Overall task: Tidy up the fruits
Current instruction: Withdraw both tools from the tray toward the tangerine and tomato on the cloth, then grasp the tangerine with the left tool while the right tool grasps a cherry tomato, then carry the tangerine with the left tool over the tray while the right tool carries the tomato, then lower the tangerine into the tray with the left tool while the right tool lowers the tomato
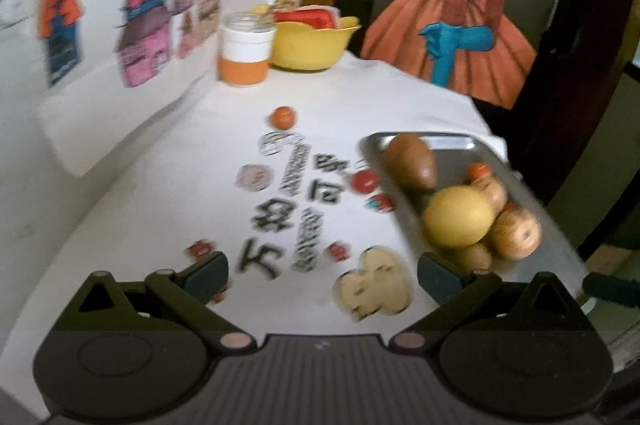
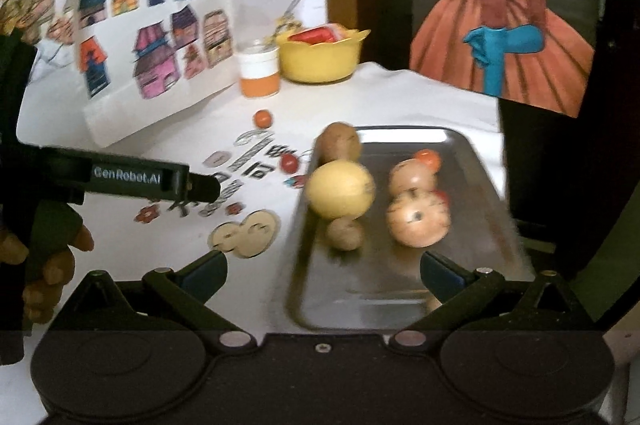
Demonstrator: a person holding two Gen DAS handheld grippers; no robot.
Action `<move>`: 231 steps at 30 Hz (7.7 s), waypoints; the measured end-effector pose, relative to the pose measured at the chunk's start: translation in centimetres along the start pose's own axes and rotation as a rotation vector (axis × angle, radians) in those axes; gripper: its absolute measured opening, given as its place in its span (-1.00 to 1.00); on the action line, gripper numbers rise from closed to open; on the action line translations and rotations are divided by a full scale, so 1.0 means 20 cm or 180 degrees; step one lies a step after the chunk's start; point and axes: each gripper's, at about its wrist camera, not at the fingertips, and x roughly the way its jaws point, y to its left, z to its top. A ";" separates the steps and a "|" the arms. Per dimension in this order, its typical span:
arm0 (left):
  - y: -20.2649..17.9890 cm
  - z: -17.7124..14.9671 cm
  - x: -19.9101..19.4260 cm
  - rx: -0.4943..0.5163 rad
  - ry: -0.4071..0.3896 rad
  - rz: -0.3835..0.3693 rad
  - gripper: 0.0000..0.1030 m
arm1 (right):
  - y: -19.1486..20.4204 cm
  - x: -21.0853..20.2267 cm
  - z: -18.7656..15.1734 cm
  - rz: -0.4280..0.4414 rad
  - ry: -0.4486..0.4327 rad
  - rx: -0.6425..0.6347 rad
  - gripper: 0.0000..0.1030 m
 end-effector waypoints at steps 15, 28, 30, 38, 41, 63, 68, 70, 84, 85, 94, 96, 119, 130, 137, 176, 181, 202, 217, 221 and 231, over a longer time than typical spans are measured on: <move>0.25 -0.18 -0.14 -0.0150 0.0084 0.0556 0.99 | 0.35 0.09 -0.04 0.0266 0.0281 -0.0375 0.99; 0.33 -0.14 -0.17 -0.0056 -0.0005 0.0627 0.99 | 0.49 0.13 0.01 0.0299 0.0273 -0.0555 0.99; 0.33 -0.13 -0.17 -0.0059 -0.0024 0.0630 0.99 | 0.50 0.13 0.04 0.0286 0.0218 -0.0614 0.99; 0.32 -0.02 -0.17 -0.0041 -0.0217 0.0697 0.99 | 0.43 0.10 0.24 0.0184 -0.0061 -0.0623 0.99; 0.32 0.04 -0.15 -0.0014 -0.0261 0.0707 0.99 | 0.39 0.09 0.32 0.0271 -0.0137 -0.0439 0.99; 0.36 0.46 0.28 -0.0083 -0.0320 0.0424 0.99 | 0.21 0.39 0.67 0.0071 -0.0268 -0.1169 0.99; 0.35 0.51 0.45 -0.0045 -0.0275 0.0297 0.99 | 0.19 0.56 0.58 0.0177 -0.0045 -0.1062 0.99; 0.34 0.51 0.50 0.0001 -0.0261 0.0260 0.99 | 0.19 0.61 0.54 0.0205 0.0014 -0.0995 0.99; 0.25 0.60 0.85 0.0284 -0.0220 0.0034 0.99 | 0.17 0.85 0.45 0.0313 0.0192 -0.0708 0.41; 0.25 0.60 0.86 0.0282 -0.0213 0.0027 0.97 | 0.16 0.86 0.45 0.0307 0.0203 -0.0704 0.38; 0.22 0.60 0.93 0.0332 -0.0204 -0.0060 0.56 | 0.13 0.90 0.45 0.0257 0.0237 -0.0548 0.04; 0.21 0.61 0.94 0.0344 -0.0188 -0.0083 0.44 | 0.13 0.90 0.45 0.0264 0.0237 -0.0532 0.02; 0.17 0.55 0.90 0.0348 -0.0099 -0.0128 -0.42 | 0.19 0.96 0.44 0.0134 0.0273 -0.0749 -0.51; 0.15 0.45 0.78 0.0385 -0.0026 -0.0262 -0.42 | 0.17 0.93 0.41 0.0164 0.0234 -0.0640 -0.53; 0.13 0.39 0.72 0.0372 0.0018 -0.0303 -0.42 | 0.17 0.89 0.39 0.0202 0.0196 -0.0608 -0.54; -0.34 0.39 0.48 0.0598 -0.0200 -0.0658 -0.43 | -0.20 0.41 0.33 -0.0157 -0.0309 -0.0117 -0.54; -0.44 0.39 0.50 0.0651 -0.0191 -0.0718 -0.43 | -0.32 0.38 0.30 -0.0294 -0.0338 0.0029 -0.54; -0.74 0.41 0.72 0.0832 -0.0041 -0.0718 -0.43 | -0.65 0.40 0.19 -0.0582 -0.0341 0.0397 -0.54; -0.77 0.41 0.78 0.0830 0.0052 -0.0627 -0.43 | -0.70 0.51 0.18 -0.0503 -0.0268 0.0458 -0.54; -0.77 0.41 0.78 0.0816 0.0062 -0.0613 -0.43 | -0.70 0.51 0.18 -0.0501 -0.0268 0.0457 -0.54; -0.77 0.41 0.80 0.0780 0.0076 -0.0580 -0.42 | -0.70 0.52 0.19 -0.0498 -0.0263 0.0457 -0.54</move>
